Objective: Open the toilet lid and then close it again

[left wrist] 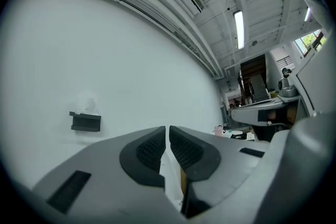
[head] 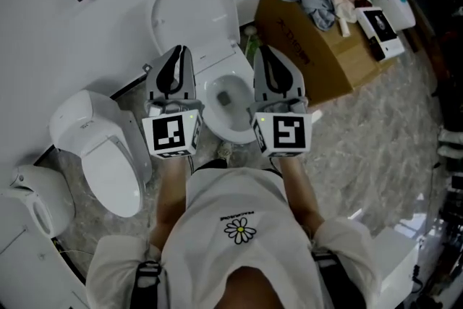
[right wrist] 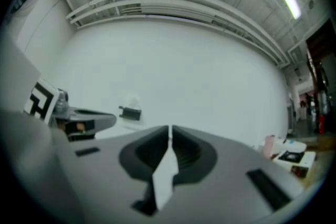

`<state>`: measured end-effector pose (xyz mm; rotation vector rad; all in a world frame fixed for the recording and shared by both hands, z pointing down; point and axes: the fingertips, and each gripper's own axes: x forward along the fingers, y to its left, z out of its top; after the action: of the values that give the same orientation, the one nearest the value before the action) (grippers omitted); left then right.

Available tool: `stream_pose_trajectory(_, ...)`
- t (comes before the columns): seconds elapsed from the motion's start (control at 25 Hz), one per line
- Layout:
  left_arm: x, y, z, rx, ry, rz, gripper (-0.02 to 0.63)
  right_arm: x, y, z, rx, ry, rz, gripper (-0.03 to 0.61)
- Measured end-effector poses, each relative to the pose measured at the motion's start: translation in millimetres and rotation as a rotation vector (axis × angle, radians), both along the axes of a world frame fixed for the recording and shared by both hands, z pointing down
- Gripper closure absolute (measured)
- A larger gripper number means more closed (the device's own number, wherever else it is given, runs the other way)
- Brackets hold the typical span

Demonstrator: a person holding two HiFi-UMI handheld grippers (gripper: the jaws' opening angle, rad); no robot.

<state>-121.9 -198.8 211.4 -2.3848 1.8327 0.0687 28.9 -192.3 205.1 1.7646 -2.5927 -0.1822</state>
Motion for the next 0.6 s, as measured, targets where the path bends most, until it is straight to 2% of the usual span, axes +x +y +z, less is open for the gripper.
stream_pose_trajectory(0.2,5,22,13,-0.028,0.079,-0.04,0.569,25,23,24,-0.062,-0.025,0.05,0.543)
stream_pose_trajectory(0.4,12,34,22,-0.034,0.056,-0.053,0.589,37,37,41,-0.129,-0.112,0.054,0.548)
stream_pose_trajectory(0.6,22,41,22,-0.02,0.031,-0.042,0.594,47,44,45,-0.136,-0.12,0.059,0.549)
